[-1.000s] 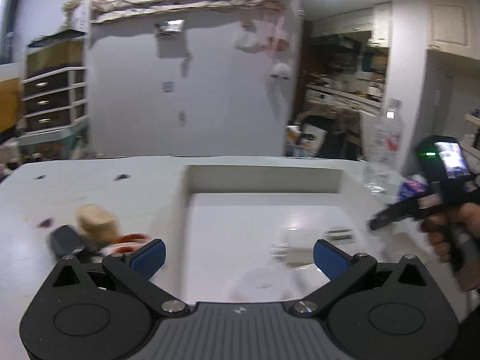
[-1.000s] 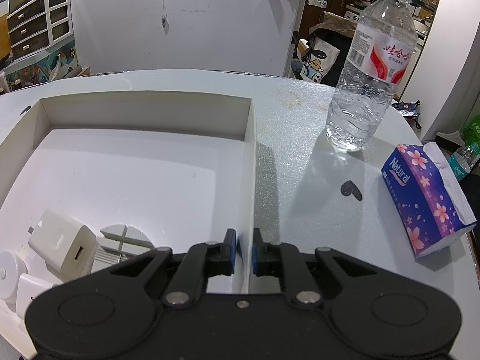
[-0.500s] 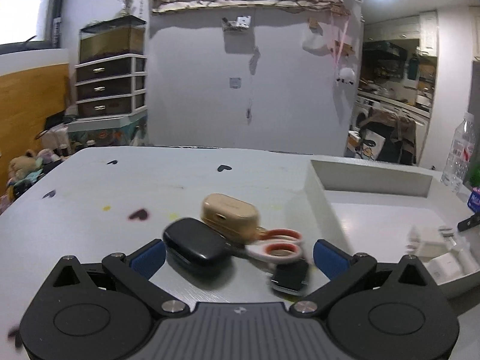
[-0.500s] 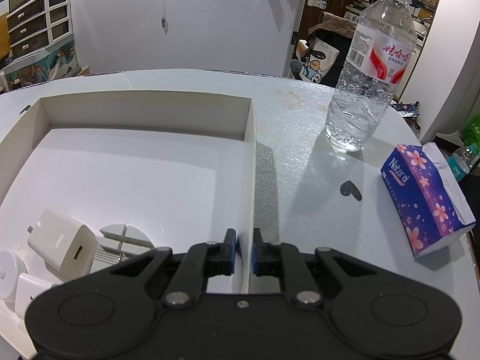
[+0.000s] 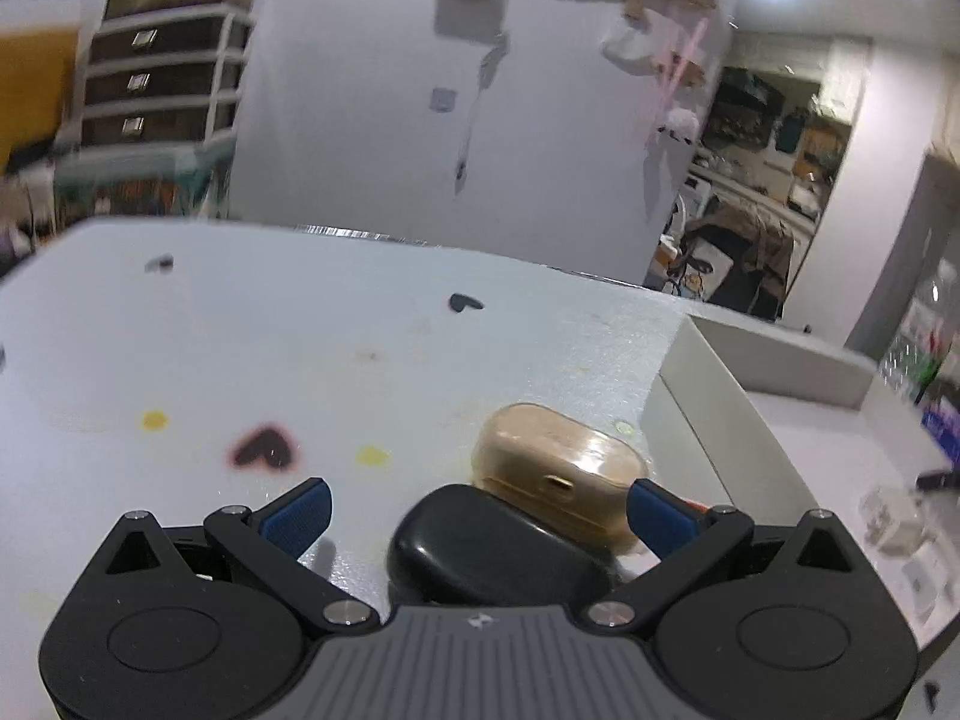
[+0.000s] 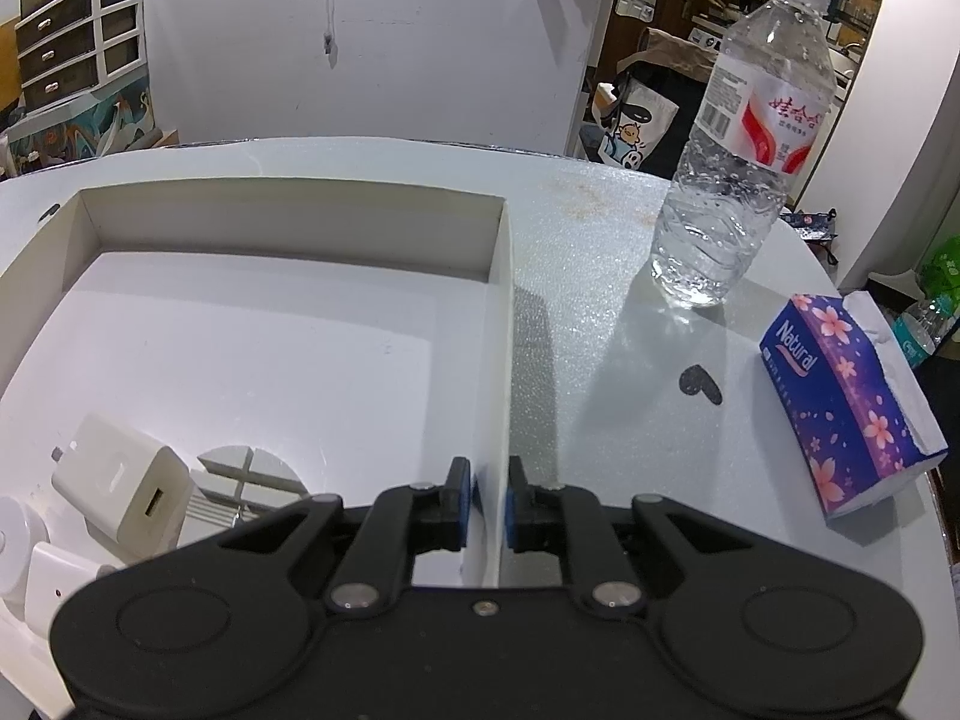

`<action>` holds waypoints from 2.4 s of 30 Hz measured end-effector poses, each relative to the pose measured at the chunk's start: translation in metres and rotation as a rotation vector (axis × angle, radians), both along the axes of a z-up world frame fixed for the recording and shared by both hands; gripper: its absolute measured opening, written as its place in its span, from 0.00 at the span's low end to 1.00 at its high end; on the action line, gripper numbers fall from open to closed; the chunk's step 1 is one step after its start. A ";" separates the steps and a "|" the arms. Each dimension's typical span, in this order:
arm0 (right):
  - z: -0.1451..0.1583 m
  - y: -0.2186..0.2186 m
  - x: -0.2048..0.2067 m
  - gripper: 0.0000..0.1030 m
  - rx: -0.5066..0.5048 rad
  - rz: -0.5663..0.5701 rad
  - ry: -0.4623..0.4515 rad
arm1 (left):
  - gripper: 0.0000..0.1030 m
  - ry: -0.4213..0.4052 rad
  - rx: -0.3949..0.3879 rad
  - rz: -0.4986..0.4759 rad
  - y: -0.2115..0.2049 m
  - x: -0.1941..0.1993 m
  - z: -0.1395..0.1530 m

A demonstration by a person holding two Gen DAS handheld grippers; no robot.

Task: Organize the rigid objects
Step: 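Move the left tool back to the black earbud case on the table, then close the left tool on the black earbud case and lift it, then carry the black earbud case into the box, lower it, open the left tool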

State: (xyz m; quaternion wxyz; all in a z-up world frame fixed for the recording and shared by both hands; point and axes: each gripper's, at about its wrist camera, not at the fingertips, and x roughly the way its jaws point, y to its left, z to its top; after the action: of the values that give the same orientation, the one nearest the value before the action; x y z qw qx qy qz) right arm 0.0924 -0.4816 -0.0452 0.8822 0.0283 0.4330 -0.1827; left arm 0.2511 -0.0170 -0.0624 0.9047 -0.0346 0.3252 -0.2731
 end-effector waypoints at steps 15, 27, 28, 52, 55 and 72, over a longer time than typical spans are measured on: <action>0.000 0.002 0.000 0.12 -0.008 0.002 0.001 | 1.00 0.030 -0.122 -0.161 0.009 -0.049 0.001; -0.001 0.002 0.000 0.12 -0.008 0.002 0.001 | 0.96 -0.053 0.140 0.040 -0.040 -0.062 -0.002; -0.001 0.002 0.000 0.12 -0.007 0.002 0.001 | 0.95 -0.063 0.157 0.046 -0.043 -0.060 -0.002; 0.000 0.002 0.000 0.12 -0.011 0.002 0.002 | 0.79 -0.259 0.093 0.018 -0.089 -0.108 0.080; -0.001 0.002 0.000 0.12 -0.011 0.002 0.002 | 0.79 -0.246 0.097 -0.060 -0.122 -0.117 0.083; -0.001 0.003 0.000 0.12 -0.014 0.003 0.003 | 0.79 -0.052 0.159 -0.067 -0.218 -0.112 0.026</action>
State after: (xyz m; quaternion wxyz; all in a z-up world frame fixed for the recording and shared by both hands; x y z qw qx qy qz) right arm 0.0922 -0.4790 -0.0457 0.8821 0.0211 0.4328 -0.1847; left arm 0.1389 -0.2345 -0.0365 0.9031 0.0555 0.3232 -0.2774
